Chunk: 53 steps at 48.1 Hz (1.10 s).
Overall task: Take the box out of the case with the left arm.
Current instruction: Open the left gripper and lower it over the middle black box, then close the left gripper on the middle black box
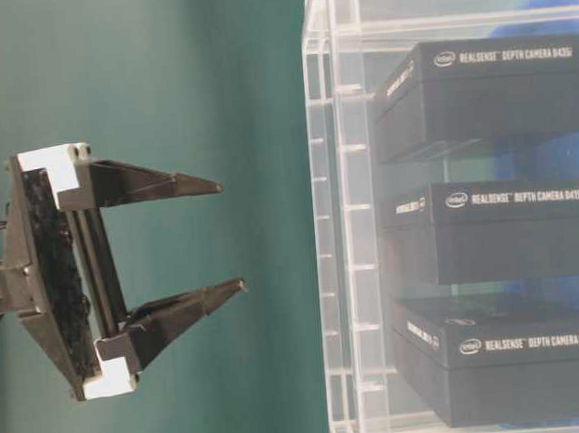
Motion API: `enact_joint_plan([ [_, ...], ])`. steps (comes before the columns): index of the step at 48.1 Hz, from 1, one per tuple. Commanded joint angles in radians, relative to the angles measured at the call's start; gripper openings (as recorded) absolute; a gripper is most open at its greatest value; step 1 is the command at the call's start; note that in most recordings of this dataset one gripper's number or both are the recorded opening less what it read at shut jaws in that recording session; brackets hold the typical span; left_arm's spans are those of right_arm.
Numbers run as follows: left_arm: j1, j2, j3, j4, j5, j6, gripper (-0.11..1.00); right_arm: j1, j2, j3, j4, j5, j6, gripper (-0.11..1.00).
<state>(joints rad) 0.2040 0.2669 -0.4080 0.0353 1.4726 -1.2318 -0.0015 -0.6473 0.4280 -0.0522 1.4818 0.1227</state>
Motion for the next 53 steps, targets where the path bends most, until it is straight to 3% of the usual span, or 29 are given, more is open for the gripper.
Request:
enact_joint_plan([
  [1,0.003,-0.017,0.002,0.006,-0.014,-0.006,0.89,0.000,0.000,-0.020,-0.003,-0.005,0.002,0.00],
  [53,0.014,0.006,0.259,0.025,-0.245,-0.057,0.89,0.000,0.000,-0.008,-0.032,-0.006,0.002,0.00],
])
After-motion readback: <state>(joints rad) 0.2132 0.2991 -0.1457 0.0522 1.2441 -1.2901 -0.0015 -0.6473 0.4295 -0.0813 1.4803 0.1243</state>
